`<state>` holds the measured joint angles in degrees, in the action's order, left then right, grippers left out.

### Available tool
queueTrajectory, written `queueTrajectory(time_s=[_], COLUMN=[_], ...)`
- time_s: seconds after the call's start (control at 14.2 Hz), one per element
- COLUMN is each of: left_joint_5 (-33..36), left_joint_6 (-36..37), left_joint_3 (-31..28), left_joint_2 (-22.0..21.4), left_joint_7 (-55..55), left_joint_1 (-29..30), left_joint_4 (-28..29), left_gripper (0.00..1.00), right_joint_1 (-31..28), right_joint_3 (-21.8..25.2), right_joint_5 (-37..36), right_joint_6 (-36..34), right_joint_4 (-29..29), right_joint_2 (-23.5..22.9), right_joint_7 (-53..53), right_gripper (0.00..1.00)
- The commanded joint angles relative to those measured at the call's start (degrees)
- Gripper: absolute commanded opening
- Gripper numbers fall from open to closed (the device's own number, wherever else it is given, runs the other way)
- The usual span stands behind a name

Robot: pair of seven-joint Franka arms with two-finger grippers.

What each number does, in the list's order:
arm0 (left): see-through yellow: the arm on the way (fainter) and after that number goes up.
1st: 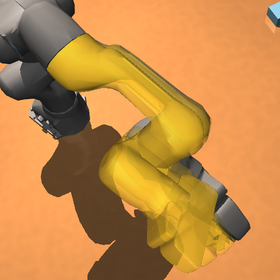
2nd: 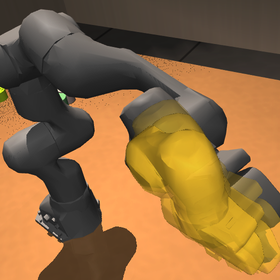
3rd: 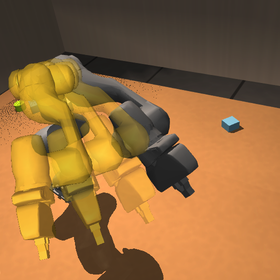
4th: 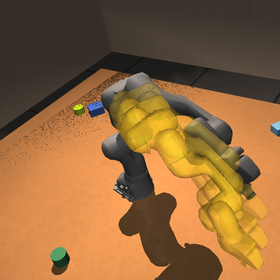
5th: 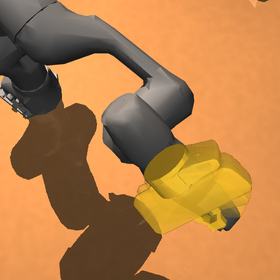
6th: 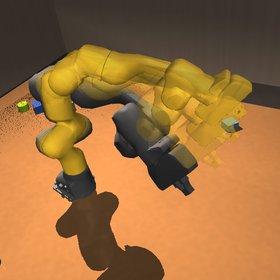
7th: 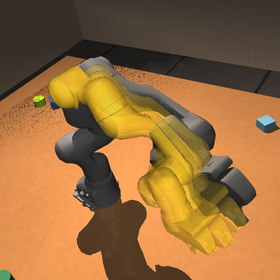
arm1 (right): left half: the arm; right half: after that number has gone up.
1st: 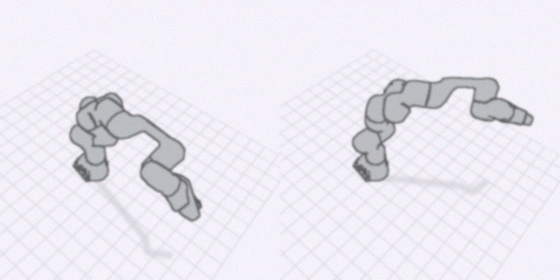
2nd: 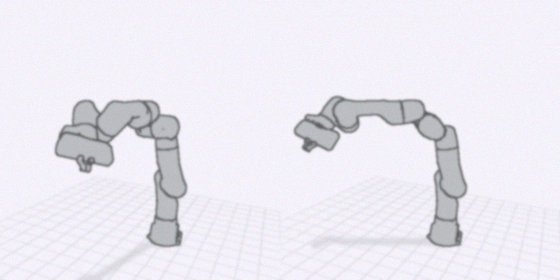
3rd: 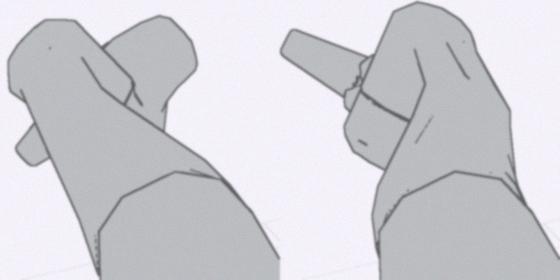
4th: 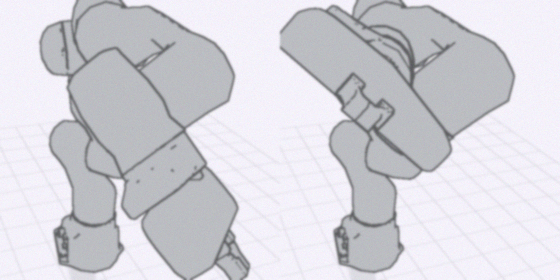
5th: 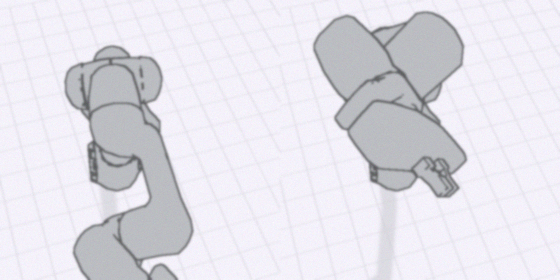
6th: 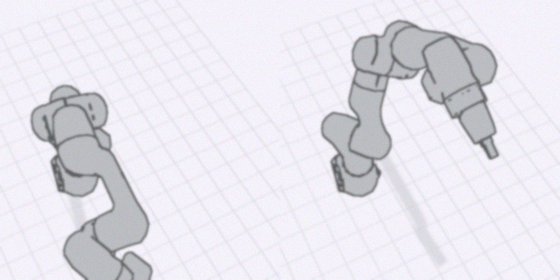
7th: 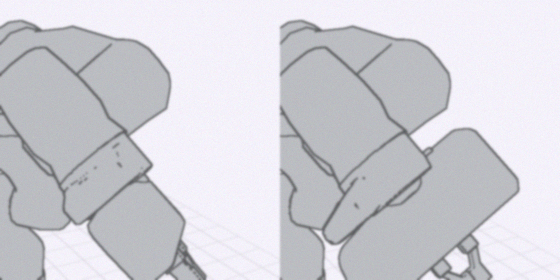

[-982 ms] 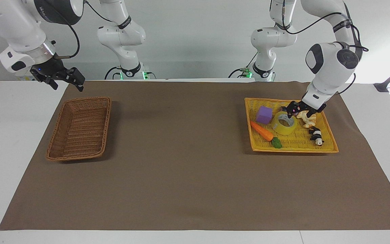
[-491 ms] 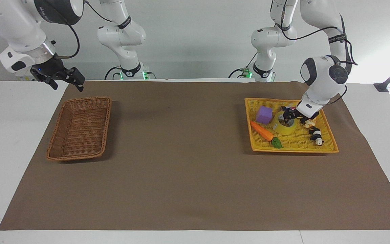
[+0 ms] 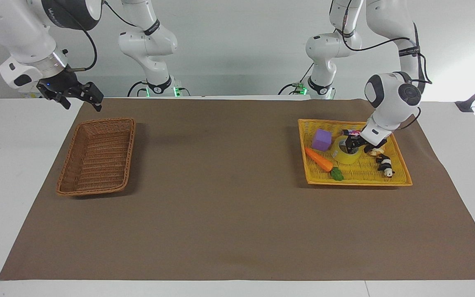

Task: Move tape to another basket
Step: 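Reach into the yellow basket and grasp the yellow tape roll with the left gripper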

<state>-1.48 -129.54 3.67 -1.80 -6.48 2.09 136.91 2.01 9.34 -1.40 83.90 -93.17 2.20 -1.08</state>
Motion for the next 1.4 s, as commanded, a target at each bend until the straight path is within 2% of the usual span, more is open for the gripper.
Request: queueTrajectory(time_s=[0.0, 0.21, 0.28, 0.35, 0.42, 0.56, 0.63, 0.77, 0.98, 1.12, 1.33], left_joint_5=[-0.1, -0.1, -0.1, -0.1, -0.1, -0.1, -0.1, -0.1, -1.1, -5.6, -7.7], left_joint_6=[-3.7, -6.0, -5.6, -5.1, -3.6, 0.1, 4.6, 13.7, 19.8, 19.7, 16.8], left_joint_3=[0.1, 0.1, 0.1, 0.1, 0.1, 0.1, 0.1, 0.1, 0.6, 0.5, 0.5], left_joint_2=[0.3, 1.6, 1.6, 1.6, 1.6, 1.1, 0.9, 1.6, 3.1, 3.1, 3.2], left_joint_7=[-1.0, -0.6, -0.6, -0.6, -0.7, -0.7, -0.8, -1.2, -0.3, 4.4, 14.9], left_joint_1=[0.3, 0.0, 0.1, 0.2, 0.4, 0.2, 0.3, 0.0, -0.9, -5.6, -14.9], left_joint_4=[2.7, 3.5, 3.5, 3.4, 2.8, -0.7, -4.0, -13.5, -23.3, -24.8, -25.0], left_gripper=[0.67, 0.65, 0.46, 0.19, 0.01, 0.00, 0.00, 0.00, 0.00, 0.00, 0.00], right_joint_1=[-0.2, -0.2, -0.2, -0.2, -0.2, -0.2, -0.2, -0.2, -0.2, -0.2, -0.2], right_joint_3=[-0.1, -0.1, -0.1, -0.1, -0.1, -0.1, -0.1, -0.1, -0.1, -0.1, -0.1], right_joint_5=[0.0, 0.0, 0.0, 0.0, 0.0, 0.0, 0.0, 0.0, 0.0, -0.1, 0.0], right_joint_6=[-0.1, -0.1, -0.1, -0.1, -0.1, -0.1, -0.1, -0.1, -0.1, -0.1, -0.2], right_joint_4=[-1.1, -1.1, -1.1, -1.1, -1.1, -1.1, -1.1, -1.1, -1.1, -1.1, -1.1], right_joint_2=[1.1, 1.1, 1.1, 1.1, 1.1, 1.1, 1.1, 1.1, 1.1, 1.1, 1.1], right_joint_7=[-0.7, -0.7, -0.7, -0.7, -0.7, -0.7, -0.7, -0.7, -0.7, -0.7, -0.7], right_gripper=[1.00, 1.00, 1.00, 1.00, 1.00, 1.00, 1.00, 1.00, 1.00, 1.00, 1.00])
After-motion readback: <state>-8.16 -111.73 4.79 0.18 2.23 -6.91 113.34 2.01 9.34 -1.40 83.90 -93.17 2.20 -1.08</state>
